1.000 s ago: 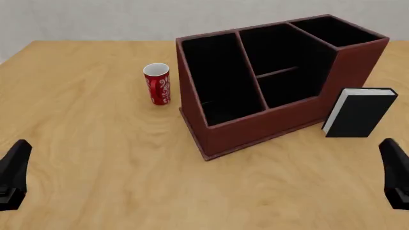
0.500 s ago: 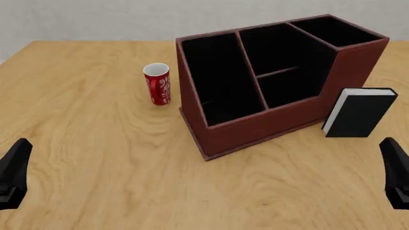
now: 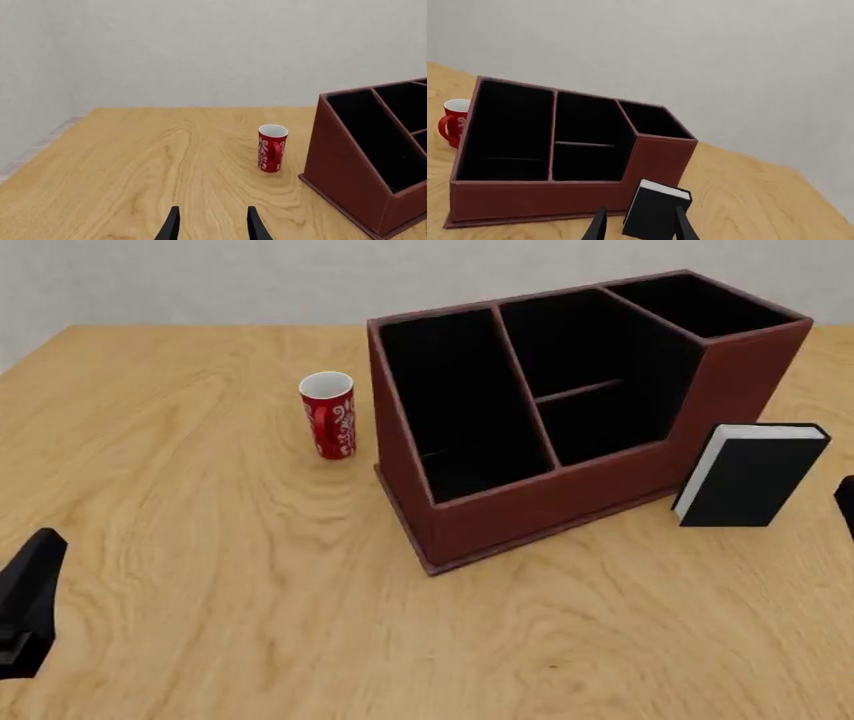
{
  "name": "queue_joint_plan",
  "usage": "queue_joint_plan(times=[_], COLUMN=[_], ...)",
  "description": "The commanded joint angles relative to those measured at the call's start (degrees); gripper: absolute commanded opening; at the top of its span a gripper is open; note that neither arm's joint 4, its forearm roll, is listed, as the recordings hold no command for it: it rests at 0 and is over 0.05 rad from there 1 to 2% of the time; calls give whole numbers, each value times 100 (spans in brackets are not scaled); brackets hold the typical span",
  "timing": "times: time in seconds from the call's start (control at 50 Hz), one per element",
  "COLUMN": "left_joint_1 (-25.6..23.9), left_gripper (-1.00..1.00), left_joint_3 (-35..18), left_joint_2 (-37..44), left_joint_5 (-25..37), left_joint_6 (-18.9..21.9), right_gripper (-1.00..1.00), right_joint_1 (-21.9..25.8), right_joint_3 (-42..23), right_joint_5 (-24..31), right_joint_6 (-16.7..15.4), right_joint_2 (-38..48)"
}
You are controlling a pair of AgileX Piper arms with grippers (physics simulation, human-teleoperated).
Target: Pick up the book and place it in the left compartment of the caddy.
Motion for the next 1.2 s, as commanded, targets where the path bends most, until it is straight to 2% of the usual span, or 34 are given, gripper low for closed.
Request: queue_joint_plan(times=[0.02, 0.06, 0.18, 0.32, 0.38, 0.5, 0.54, 0.58, 0.66, 0.68, 0.74, 0.78, 0.82, 1.0, 1.2], left_joint_1=[13, 12, -28, -81, -113, -199, -210, -226, -248, -249, -252, -256, -249, -222, -179], left_gripper=[100, 100, 100, 100, 100, 100, 100, 100, 100, 100, 100, 100, 100, 100, 100], left_joint_3=[-35, -40, -70, -102, -115, -147, -159, -183, -204, -209, -219, -227, -226, -233, -216], left_joint_2=[-9, -9, -9, 6, 7, 8, 8, 10, 11, 10, 13, 11, 13, 8, 9], left_joint_5=[37, 31, 41, 58, 63, 76, 83, 100, 110, 111, 124, 125, 122, 123, 112], left_joint_6=[-69, -51, -20, -28, -27, -27, -30, -33, -28, -27, -36, -22, -37, -39, -65], right_gripper=[100, 100, 100, 100, 100, 100, 100, 100, 100, 100, 100, 100, 100, 100, 100], right_joint_1=[273, 269, 274, 161, 81, -67, -83, -154, -137, -176, -120, -150, -103, -286, -455], right_joint_3=[-782, -879, -1186, -1596, -1827, -2313, -2553, -2641, -2899, -2927, -3058, -3071, -3200, -3430, -3727], right_joint_5=[446, 542, 868, 1371, 1612, 2020, 2214, 2291, 2576, 2609, 2861, 2992, 3181, 3405, 3605], right_joint_6=[-923, -1168, -1438, -1917, -2034, -2108, -2028, -2144, -2183, -2354, -2530, -2785, -2832, -3396, -3805], right_joint_2=[658, 786, 1150, 1678, 1877, 2201, 2331, 2431, 2600, 2638, 2760, 2858, 2970, 3430, 3879])
